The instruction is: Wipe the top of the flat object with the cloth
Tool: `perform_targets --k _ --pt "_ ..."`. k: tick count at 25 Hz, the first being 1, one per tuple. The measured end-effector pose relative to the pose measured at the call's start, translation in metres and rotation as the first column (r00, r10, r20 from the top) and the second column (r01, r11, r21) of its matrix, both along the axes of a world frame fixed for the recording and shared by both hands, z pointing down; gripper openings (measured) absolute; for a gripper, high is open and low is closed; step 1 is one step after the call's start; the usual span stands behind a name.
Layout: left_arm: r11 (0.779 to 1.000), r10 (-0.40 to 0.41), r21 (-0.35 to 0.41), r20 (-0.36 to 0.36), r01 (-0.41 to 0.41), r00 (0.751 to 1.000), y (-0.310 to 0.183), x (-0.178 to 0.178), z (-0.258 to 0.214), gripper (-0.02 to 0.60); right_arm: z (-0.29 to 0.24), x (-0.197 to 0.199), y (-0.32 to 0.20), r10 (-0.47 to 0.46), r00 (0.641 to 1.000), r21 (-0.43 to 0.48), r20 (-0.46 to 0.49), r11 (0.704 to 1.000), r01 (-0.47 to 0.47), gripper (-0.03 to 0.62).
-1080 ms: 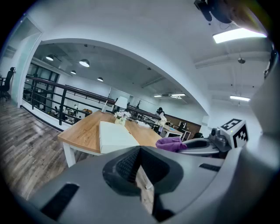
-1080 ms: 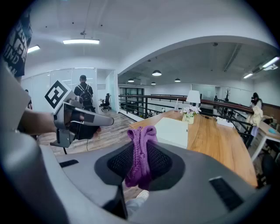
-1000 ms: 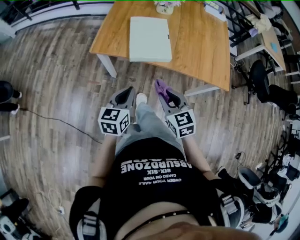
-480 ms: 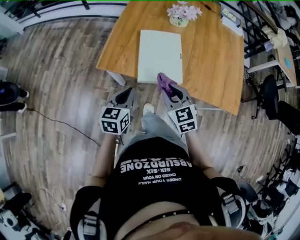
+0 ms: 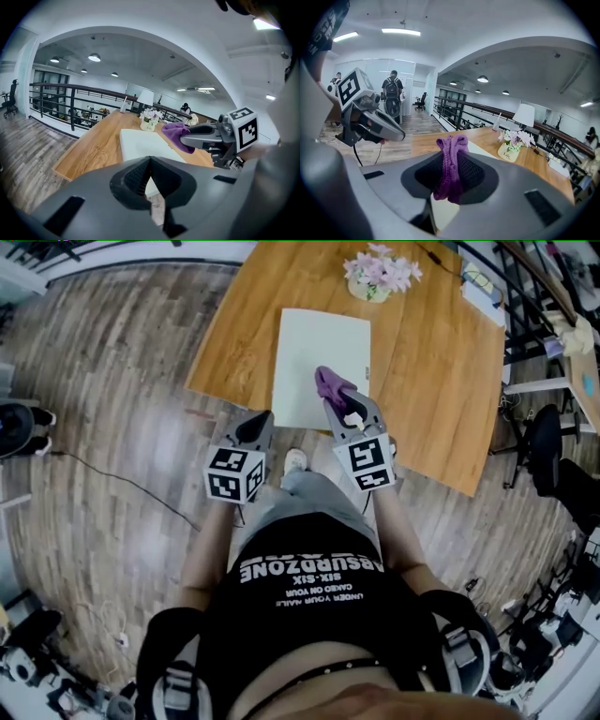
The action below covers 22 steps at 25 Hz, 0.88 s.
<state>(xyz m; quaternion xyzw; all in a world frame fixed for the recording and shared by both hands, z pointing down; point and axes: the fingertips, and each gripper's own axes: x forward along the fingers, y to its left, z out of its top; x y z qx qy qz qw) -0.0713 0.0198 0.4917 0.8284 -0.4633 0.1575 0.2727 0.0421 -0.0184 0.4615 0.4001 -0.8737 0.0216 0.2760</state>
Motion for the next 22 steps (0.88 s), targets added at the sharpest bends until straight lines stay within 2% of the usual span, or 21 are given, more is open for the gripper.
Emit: perform_targets --k 4,9,15,22 --pt "1.000 0.002 -0.023 0.014 -0.001 1.000 -0.018 0.005 0.012 0.015 0.009 0.012 -0.034 0.030 0.999 0.001 -0.036 1.000 -0.030 0.100" --pt "0.999 0.006 -0.051 0.058 -0.003 0.998 -0.040 0.013 0.036 0.015 0.023 0.043 -0.084 0.122 0.990 -0.010 -0.064 0.992 -0.123 0.100" --pt "0.996 0.049 -0.080 0.105 -0.040 0.993 -0.060 0.022 0.056 0.015 0.034 0.076 -0.140 0.227 0.968 -0.010 -0.106 0.973 -0.229 0.100" --pt "0.994 0.045 -0.109 0.116 -0.033 0.992 -0.080 0.029 0.074 0.015 0.067 0.100 -0.185 0.280 0.940 -0.054 -0.194 0.954 -0.295 0.101"
